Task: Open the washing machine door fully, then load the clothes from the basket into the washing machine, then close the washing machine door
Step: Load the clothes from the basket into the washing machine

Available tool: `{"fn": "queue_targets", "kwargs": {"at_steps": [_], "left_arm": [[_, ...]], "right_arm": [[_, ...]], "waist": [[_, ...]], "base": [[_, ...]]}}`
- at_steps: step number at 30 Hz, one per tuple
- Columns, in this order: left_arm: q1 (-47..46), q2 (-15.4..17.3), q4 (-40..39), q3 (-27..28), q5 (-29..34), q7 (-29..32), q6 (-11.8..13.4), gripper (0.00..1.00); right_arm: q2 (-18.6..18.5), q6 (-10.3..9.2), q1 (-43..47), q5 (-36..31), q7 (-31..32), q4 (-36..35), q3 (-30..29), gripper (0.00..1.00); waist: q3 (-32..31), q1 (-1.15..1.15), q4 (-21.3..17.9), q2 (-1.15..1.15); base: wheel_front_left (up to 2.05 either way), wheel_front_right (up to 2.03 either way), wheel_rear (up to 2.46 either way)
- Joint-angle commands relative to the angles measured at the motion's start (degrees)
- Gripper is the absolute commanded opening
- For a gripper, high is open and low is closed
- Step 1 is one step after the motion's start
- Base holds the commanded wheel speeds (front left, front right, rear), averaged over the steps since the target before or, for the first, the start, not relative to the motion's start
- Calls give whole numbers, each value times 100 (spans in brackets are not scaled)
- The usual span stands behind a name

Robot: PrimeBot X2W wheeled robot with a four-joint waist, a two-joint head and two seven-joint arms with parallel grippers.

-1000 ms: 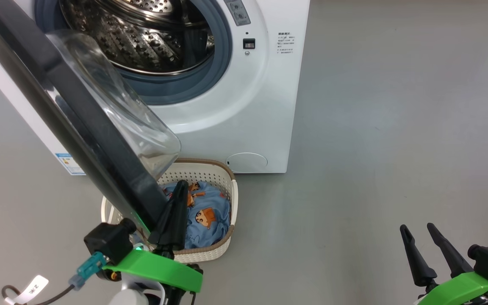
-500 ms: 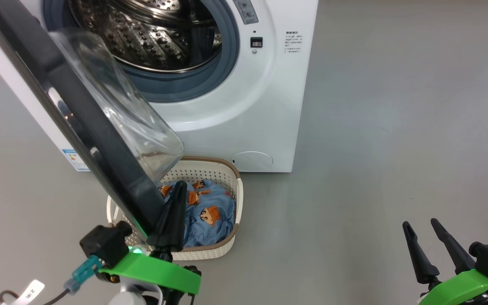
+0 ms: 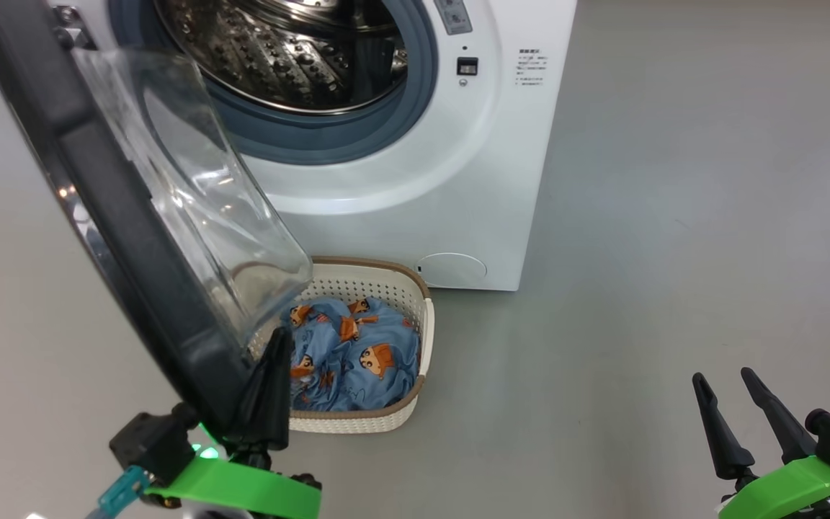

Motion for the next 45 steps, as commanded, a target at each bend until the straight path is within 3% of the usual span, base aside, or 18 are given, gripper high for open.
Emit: {"fn": "queue_targets", "kwargs": {"at_steps": [1,20,35,45], "left_arm": [[-1,171,-126,360,50,-37,89,0],[629,441,-574,846,146,-34,375,0],[594,776,-518,1746,151,-36,589,0],[277,909,-279,2421,254,-37,538,0]], "right_arm": [[-135,8,-5,-39,-75,-151,132,100],[-144,8,133,-99,-75,-177,27,100],[-197,8,137,-126,-75,-205,69,100],[-253,8,59,-155,-76,-215,55,100]], "waist": [[-10,0,36,0],[-94,0,490,0],[33,0,683,0],[225,0,787,0]], "base": [[0,0,0],[0,0,0],[0,0,0],[0,0,0]]}}
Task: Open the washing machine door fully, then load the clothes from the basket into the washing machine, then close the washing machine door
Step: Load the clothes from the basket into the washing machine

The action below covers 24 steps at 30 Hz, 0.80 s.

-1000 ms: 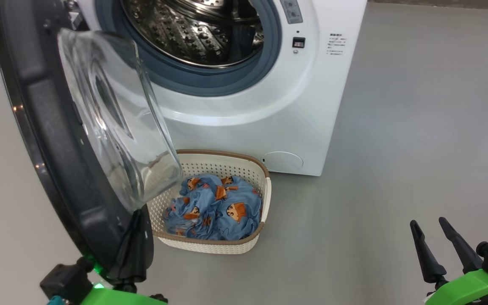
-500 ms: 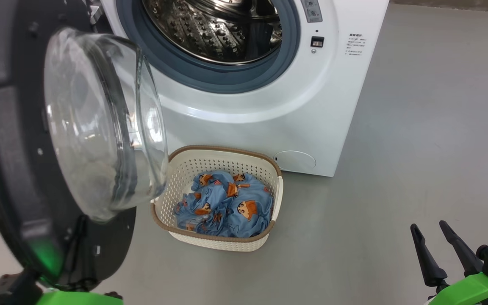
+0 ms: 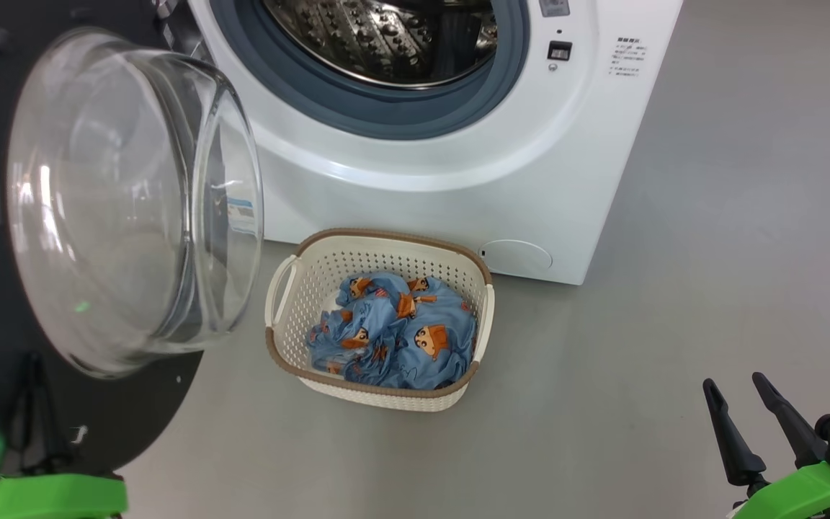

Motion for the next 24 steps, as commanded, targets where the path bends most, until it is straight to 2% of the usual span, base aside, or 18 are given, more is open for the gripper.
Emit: {"fn": "queue_targets", "kwargs": {"at_steps": [1,11,24], "left_arm": [[-305,237,-40,411,71,-37,12,0],[-892,311,511,1123,312,-37,-137,0],[-1698,338,1281,1964,822,-37,-468,0]], "right_arm": [[-129,8,-70,-57,-76,-153,105,100],[-180,8,-191,-95,-76,-189,125,100],[-302,8,-347,-100,-76,-219,104,100]], "waist": [[53,0,31,0],[285,0,99,0],[608,0,192,0]], "base": [[0,0,0],[0,0,0],[0,0,0]]}}
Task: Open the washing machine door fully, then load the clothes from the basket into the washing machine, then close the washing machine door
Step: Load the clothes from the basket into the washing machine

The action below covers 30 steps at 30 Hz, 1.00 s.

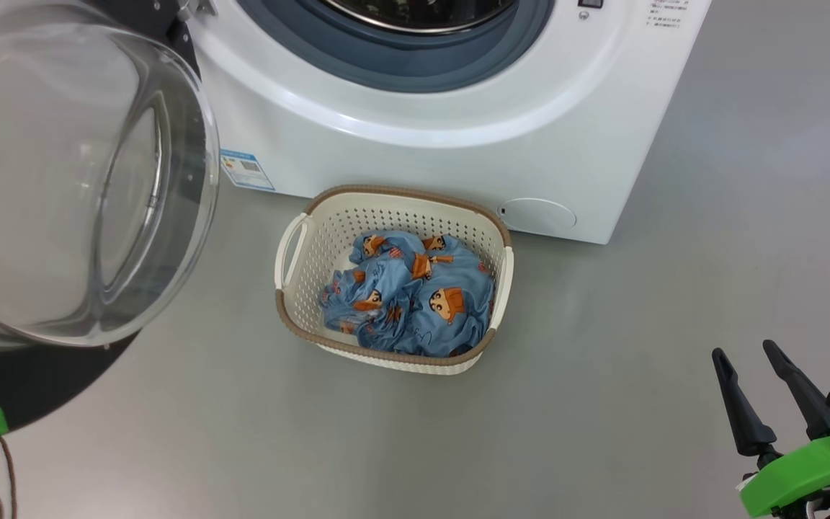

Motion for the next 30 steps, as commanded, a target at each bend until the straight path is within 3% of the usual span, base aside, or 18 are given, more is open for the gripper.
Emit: {"fn": "queue_targets", "kwargs": {"at_steps": [1,12,30], "left_arm": [[-214,335,-54,315,78,-36,28,0],[-844,591,689,1047,531,-36,-153,0],[-1770,1383,2261,1748,1071,-36,-430,0]], "right_arm": [[-120,8,-92,-61,-76,-141,105,100],[-203,8,-248,-85,-76,-167,153,100],[-404,8,-533,-105,-76,-221,281,100]], "waist": [[48,0,15,0],[300,0,0,0],[755,0,-137,0]], "base": [[0,0,0],[0,0,0],[0,0,0]]}}
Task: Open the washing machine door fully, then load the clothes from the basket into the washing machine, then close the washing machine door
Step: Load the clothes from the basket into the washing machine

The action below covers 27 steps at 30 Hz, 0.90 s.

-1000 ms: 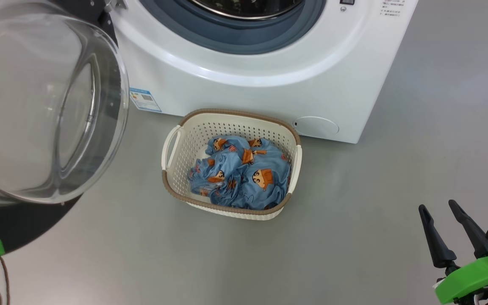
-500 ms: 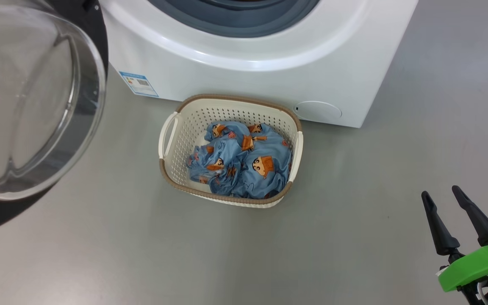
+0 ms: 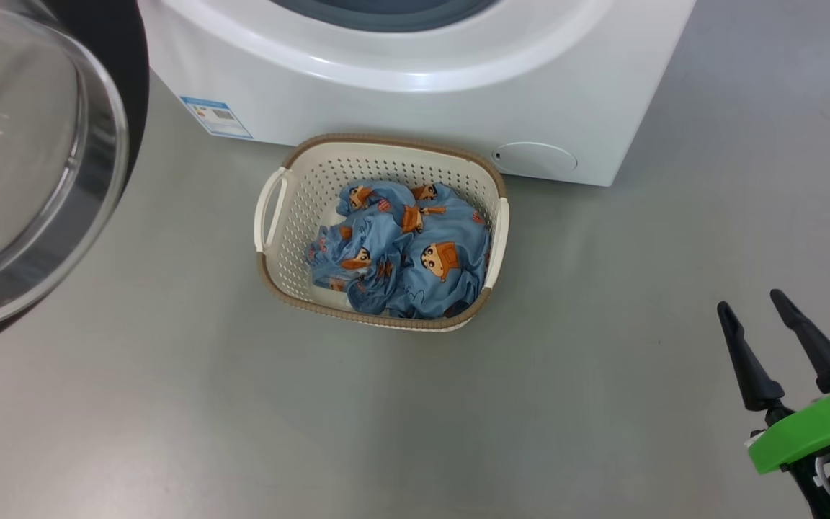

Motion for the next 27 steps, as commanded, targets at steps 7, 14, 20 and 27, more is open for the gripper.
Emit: {"fn": "queue_targets", "kwargs": {"at_steps": [7,14,20,27], "left_arm": [[-414,718,387,197,242,-28,-41,0],[-695,973,864,240,404,-28,10,0],[-811,1062,1059,272,485,-28,42,0],[-644,937,906,305,551,-28,1,0]], "right_arm": [[-195,8,-90,-63,-76,-161,118,100],[-228,8,-192,-70,-76,-151,206,100],[-224,8,-258,-68,-76,-134,221,100],[-160,8,-194,-63,-76,-79,208,100]], "waist": [[161,0,-44,0],[239,0,-110,0],[273,0,-145,0],[104,0,-143,0]], "base": [[0,0,0],[0,0,0],[0,0,0],[0,0,0]]}}
